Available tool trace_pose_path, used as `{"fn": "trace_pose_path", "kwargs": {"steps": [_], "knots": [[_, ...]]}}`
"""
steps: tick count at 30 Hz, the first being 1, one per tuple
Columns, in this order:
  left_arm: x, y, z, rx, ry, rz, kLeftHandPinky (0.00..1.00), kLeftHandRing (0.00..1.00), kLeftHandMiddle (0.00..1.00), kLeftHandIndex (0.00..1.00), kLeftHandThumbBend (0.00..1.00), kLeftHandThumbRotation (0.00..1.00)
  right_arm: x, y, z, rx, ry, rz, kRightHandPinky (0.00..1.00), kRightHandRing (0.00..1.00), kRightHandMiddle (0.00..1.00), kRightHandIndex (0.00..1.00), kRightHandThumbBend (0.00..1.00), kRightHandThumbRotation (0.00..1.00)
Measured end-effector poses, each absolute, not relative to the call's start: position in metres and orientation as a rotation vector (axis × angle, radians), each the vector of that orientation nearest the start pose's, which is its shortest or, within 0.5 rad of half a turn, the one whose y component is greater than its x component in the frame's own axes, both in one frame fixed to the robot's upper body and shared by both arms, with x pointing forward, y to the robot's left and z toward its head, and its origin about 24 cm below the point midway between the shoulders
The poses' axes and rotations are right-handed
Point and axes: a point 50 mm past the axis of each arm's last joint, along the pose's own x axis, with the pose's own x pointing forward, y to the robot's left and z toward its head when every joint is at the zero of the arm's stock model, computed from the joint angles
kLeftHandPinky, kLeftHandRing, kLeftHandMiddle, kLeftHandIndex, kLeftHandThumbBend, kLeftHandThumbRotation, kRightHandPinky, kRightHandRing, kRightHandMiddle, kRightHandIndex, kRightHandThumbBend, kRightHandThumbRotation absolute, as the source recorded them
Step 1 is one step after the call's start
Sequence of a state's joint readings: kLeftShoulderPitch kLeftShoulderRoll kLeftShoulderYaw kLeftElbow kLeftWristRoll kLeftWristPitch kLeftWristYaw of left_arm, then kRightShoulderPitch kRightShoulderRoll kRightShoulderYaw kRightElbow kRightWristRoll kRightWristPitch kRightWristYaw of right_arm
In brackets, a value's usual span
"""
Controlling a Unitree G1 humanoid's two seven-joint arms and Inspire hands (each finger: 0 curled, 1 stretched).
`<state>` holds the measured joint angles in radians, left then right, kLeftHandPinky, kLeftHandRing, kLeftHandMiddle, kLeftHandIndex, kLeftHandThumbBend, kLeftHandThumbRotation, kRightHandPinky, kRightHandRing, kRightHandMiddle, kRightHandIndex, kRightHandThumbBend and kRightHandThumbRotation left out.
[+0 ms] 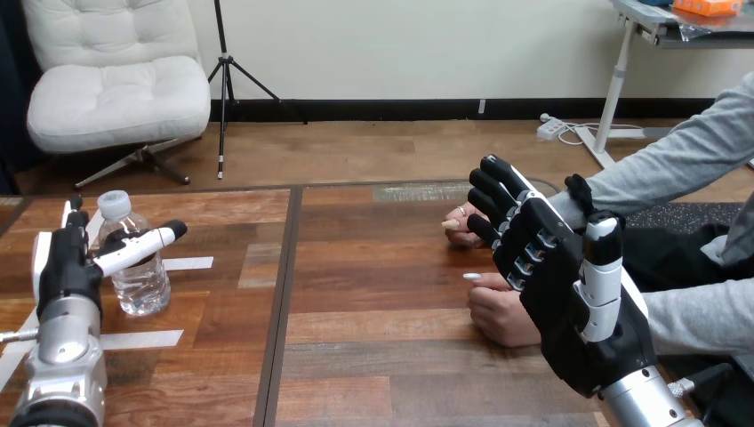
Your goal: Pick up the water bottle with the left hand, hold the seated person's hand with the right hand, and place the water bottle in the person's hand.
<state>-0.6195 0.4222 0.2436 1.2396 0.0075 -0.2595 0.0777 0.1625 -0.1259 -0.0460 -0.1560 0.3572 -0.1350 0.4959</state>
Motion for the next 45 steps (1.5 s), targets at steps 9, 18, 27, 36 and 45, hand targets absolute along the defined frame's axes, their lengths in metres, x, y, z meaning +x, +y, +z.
{"fn": "trace_pose_path", "kwargs": {"steps": [9,18,27,36,45], "knots": [[0.3214,0.2994,0.0169,0.223,0.306,0.403,1.00,1.00,1.00,1.00,0.93,0.20,0.2155,-0.1691,0.0620,0.175,-0.197,0.409,1.00,0.99,0.97,0.95,0.96,1.00],[0.3216,0.2995,0.0150,0.234,0.339,0.432,1.00,1.00,1.00,1.00,0.92,0.19,0.2155,-0.1689,0.0620,0.177,-0.197,0.409,1.00,1.00,0.97,0.96,0.97,1.00],[0.3219,0.2989,0.0128,0.238,0.377,0.443,1.00,1.00,1.00,1.00,0.92,0.19,0.2154,-0.1689,0.0621,0.179,-0.199,0.410,1.00,1.00,0.97,0.97,0.98,1.00],[0.3235,0.2981,0.0136,0.234,0.386,0.444,1.00,1.00,1.00,1.00,0.92,0.17,0.2151,-0.1688,0.0627,0.181,-0.206,0.417,1.00,1.00,0.97,0.97,0.98,1.00],[0.3256,0.2973,0.0153,0.234,0.392,0.444,1.00,1.00,1.00,1.00,0.93,0.16,0.2150,-0.1687,0.0628,0.182,-0.208,0.420,1.00,1.00,0.97,0.96,0.99,1.00]]}}
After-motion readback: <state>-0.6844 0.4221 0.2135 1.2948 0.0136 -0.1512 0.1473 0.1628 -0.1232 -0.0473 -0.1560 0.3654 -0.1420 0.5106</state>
